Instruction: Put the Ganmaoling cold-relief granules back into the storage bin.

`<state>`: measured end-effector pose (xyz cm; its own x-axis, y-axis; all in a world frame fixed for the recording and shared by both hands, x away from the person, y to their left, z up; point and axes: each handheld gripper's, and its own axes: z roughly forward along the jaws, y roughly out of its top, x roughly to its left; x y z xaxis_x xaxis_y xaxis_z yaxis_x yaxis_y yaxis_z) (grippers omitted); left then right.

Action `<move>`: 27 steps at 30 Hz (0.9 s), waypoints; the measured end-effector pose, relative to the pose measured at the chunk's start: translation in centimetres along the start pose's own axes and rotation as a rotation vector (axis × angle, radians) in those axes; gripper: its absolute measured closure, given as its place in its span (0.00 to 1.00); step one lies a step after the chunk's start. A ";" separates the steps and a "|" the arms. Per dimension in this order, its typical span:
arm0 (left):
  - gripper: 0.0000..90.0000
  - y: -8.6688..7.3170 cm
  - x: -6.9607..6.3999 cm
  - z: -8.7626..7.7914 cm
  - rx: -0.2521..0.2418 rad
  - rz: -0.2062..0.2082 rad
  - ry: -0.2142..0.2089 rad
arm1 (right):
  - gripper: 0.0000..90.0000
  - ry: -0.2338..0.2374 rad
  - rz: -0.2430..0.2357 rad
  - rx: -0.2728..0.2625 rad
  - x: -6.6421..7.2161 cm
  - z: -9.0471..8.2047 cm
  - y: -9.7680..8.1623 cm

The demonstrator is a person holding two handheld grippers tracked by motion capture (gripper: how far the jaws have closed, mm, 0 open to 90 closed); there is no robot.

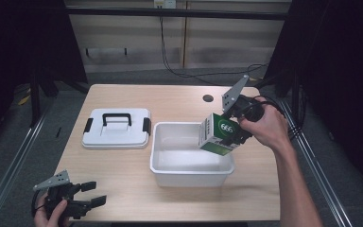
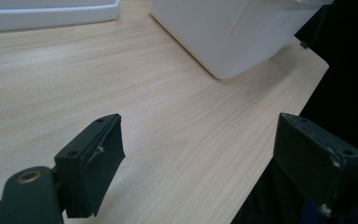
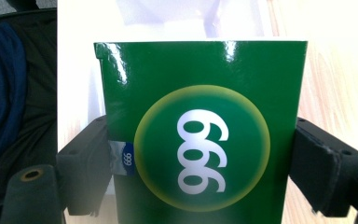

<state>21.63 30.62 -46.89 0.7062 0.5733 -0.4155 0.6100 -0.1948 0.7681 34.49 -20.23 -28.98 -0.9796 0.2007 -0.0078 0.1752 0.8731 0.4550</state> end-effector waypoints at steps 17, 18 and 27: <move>0.18 0.0 0.0 0.0 -0.001 -0.001 -0.002 | 0.18 0.026 -0.015 0.139 -0.5 3.1 1.3; 0.18 0.0 0.0 0.0 0.000 0.000 -0.002 | 0.18 0.029 -0.007 0.164 -0.5 3.4 1.4; 0.18 0.0 0.0 0.1 0.003 -0.002 -0.004 | 0.17 0.038 -0.027 0.259 -0.9 5.4 1.7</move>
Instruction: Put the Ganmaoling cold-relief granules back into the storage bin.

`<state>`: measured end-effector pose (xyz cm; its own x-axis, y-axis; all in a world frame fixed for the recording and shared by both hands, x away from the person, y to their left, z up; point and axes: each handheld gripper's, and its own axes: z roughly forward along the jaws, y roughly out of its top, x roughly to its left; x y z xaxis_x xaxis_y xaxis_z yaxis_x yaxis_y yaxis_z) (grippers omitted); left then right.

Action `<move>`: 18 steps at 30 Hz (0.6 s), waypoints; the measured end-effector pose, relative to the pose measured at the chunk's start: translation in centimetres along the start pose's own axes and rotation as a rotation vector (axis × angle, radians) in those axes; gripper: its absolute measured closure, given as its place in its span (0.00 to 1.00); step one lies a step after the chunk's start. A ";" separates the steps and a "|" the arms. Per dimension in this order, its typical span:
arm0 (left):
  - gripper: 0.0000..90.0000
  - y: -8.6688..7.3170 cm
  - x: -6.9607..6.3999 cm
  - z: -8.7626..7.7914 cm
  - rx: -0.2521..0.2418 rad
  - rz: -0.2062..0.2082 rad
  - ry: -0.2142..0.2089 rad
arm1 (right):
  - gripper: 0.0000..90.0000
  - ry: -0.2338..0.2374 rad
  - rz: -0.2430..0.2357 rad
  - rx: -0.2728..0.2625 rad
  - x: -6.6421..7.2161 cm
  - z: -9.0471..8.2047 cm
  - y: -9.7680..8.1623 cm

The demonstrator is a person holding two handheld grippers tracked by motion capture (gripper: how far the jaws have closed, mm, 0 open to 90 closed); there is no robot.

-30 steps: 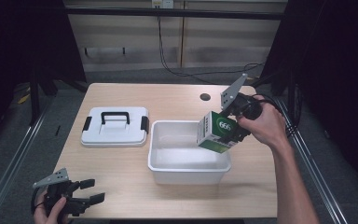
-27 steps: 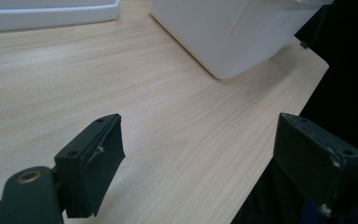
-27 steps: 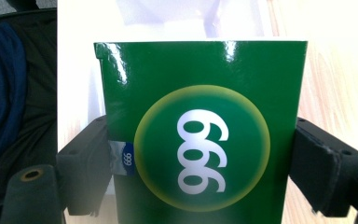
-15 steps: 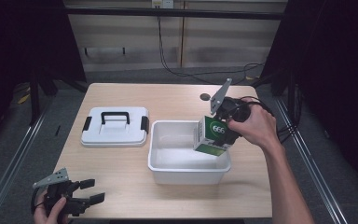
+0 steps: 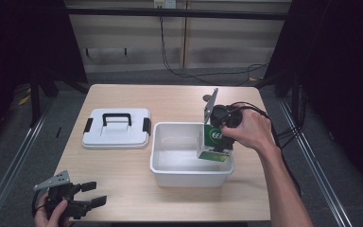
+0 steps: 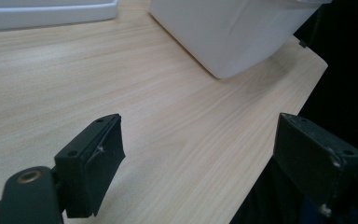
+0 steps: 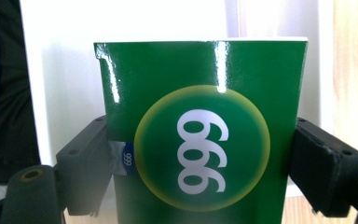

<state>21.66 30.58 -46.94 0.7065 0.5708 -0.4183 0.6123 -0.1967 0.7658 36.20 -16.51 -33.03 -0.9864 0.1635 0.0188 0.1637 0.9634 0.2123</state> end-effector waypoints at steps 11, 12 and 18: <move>0.18 0.0 0.0 0.0 0.000 -0.005 0.000 | 0.17 0.005 -0.032 0.072 -0.2 1.9 0.8; 0.18 0.0 0.0 0.0 0.000 -0.005 -0.001 | 0.17 0.007 -0.039 0.076 -0.2 2.0 0.9; 0.18 0.0 0.0 0.1 0.001 -0.002 -0.003 | 0.17 0.023 -0.061 0.121 -0.2 3.0 1.3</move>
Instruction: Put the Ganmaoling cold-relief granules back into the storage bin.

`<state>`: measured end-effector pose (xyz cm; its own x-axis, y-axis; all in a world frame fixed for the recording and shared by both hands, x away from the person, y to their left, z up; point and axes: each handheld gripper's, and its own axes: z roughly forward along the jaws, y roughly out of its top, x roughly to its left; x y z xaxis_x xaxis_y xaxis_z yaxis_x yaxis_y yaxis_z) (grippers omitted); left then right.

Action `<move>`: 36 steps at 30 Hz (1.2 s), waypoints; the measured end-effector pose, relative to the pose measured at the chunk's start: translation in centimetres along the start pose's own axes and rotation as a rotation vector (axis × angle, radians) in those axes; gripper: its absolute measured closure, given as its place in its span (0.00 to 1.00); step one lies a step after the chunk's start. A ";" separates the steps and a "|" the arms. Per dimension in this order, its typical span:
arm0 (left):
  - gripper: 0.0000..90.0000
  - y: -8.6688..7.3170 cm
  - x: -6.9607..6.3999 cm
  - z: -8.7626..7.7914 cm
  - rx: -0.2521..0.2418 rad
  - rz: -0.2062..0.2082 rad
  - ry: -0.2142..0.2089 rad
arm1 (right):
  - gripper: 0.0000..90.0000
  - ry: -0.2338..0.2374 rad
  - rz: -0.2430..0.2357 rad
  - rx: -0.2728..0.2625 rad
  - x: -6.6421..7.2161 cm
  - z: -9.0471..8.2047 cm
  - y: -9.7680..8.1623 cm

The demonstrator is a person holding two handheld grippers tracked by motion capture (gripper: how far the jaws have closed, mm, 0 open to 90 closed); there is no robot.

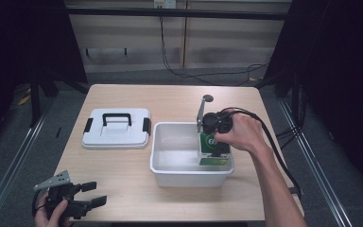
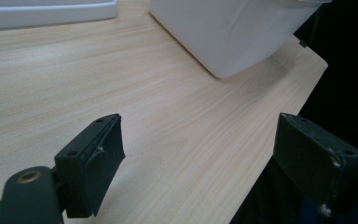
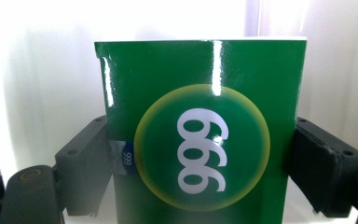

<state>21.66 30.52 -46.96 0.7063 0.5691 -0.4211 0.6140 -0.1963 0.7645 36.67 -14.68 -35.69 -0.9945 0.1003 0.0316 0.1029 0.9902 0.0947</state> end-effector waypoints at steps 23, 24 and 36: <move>0.18 0.0 0.0 0.0 -0.001 -0.001 -0.001 | 0.17 0.020 -0.001 0.127 -0.7 4.0 1.7; 0.18 0.0 0.0 -0.1 -0.001 -0.001 -0.001 | 0.17 0.013 0.004 0.134 -0.7 4.1 1.7; 0.18 0.0 0.0 -0.1 -0.003 0.002 -0.004 | 0.16 0.034 0.014 0.151 -0.7 5.6 1.7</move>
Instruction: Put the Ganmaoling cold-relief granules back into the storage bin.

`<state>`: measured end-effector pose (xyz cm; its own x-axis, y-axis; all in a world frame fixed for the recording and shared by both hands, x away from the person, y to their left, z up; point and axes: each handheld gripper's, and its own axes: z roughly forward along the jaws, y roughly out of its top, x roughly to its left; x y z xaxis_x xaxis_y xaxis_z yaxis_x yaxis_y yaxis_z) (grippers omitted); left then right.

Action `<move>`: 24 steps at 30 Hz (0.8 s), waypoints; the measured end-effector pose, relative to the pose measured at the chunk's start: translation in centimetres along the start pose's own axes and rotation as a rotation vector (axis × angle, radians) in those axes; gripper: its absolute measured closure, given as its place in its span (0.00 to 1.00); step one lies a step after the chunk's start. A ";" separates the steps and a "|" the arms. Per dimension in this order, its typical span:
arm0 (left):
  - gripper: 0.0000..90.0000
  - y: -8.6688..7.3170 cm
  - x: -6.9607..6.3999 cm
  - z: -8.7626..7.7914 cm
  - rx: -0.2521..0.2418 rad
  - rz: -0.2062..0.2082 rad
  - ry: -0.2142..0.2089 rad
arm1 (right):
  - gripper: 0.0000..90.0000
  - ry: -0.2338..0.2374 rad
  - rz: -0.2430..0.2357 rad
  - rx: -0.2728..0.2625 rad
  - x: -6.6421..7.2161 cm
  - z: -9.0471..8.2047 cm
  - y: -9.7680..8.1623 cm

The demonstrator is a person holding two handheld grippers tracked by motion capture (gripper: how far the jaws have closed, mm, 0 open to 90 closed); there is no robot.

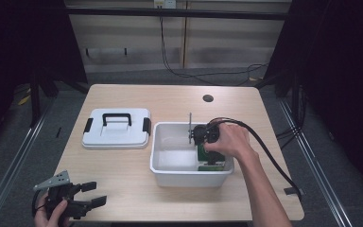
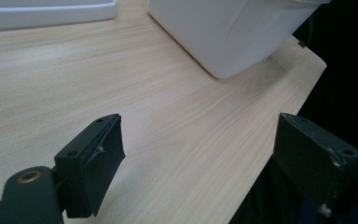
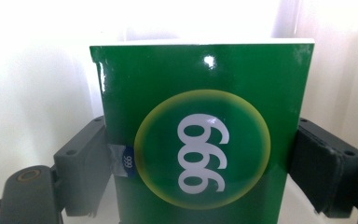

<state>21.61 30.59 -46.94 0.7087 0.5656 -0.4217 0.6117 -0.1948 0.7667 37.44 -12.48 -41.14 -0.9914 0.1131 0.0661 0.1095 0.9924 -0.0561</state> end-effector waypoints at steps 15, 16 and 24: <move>0.18 0.0 0.0 0.0 0.000 0.001 0.002 | 0.15 -0.010 0.011 -0.014 0.1 0.4 -0.2; 0.18 0.0 0.0 0.0 -0.001 0.002 0.003 | 0.15 -0.011 0.012 -0.012 0.1 0.4 -0.2; 0.18 0.0 0.0 -0.1 -0.002 0.006 0.002 | 0.14 -0.004 0.014 -0.025 0.1 0.3 -0.3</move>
<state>21.62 30.66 -46.90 0.7114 0.5664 -0.4161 0.6070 -0.1967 0.7700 37.30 -12.78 -41.43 -0.9901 0.1263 0.0612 0.1246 0.9917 -0.0318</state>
